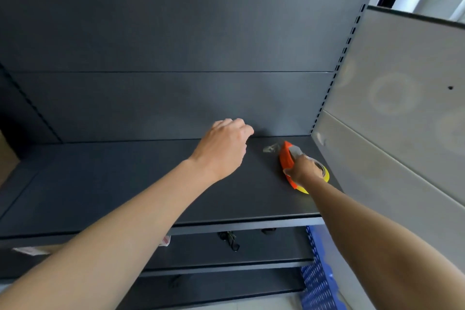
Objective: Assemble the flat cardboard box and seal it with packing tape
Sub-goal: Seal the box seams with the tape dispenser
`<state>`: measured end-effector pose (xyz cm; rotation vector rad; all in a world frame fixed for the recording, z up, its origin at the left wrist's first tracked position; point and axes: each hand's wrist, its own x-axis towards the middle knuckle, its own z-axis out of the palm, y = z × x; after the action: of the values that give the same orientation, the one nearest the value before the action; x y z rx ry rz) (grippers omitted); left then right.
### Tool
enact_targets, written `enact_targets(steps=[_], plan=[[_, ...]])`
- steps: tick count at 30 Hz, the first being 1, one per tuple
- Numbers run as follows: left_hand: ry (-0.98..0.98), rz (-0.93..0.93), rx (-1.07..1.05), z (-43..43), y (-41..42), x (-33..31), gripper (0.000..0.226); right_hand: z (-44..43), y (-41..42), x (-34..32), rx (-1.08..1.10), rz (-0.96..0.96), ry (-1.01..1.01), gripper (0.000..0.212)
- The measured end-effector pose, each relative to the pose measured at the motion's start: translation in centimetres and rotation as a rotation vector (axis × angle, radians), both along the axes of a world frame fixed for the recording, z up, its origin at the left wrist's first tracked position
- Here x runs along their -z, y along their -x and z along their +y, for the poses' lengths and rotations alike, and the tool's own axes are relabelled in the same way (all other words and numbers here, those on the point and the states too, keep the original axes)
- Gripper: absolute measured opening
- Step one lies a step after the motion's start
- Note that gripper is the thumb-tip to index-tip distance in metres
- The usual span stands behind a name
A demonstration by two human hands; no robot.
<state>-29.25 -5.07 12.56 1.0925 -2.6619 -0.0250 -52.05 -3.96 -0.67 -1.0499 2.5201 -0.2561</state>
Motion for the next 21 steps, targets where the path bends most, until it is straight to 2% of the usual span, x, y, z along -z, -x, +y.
enact_targets(steps=[4, 8, 13, 15, 17, 21], plan=[[-0.007, -0.013, -0.015, -1.1, -0.6, 0.4, 0.027, -0.1, 0.1, -0.1, 0.074, -0.071, 0.037, 0.043], [-0.029, -0.001, -0.038, -0.7, -1.3, -0.1, 0.03, 0.2, -0.9, -2.7, 0.081, -0.081, 0.138, 0.041], [-0.135, 0.081, -0.151, 1.2, -3.5, -1.6, 0.034, 1.1, -3.3, -6.9, -0.252, -0.202, 0.268, 0.028], [-0.222, 0.141, -0.258, 2.0, -5.4, -1.9, 0.034, 1.6, -4.9, -8.8, -0.374, -0.286, 0.248, 0.015], [-0.312, 0.225, -0.374, 2.7, -7.8, -2.0, 0.035, 1.9, -6.6, -10.8, -0.487, -0.364, 0.227, 0.011], [-0.413, 0.344, -0.583, 4.8, -13.7, -2.7, 0.045, 2.1, -11.6, -14.8, -0.646, -0.602, 0.196, 0.032]])
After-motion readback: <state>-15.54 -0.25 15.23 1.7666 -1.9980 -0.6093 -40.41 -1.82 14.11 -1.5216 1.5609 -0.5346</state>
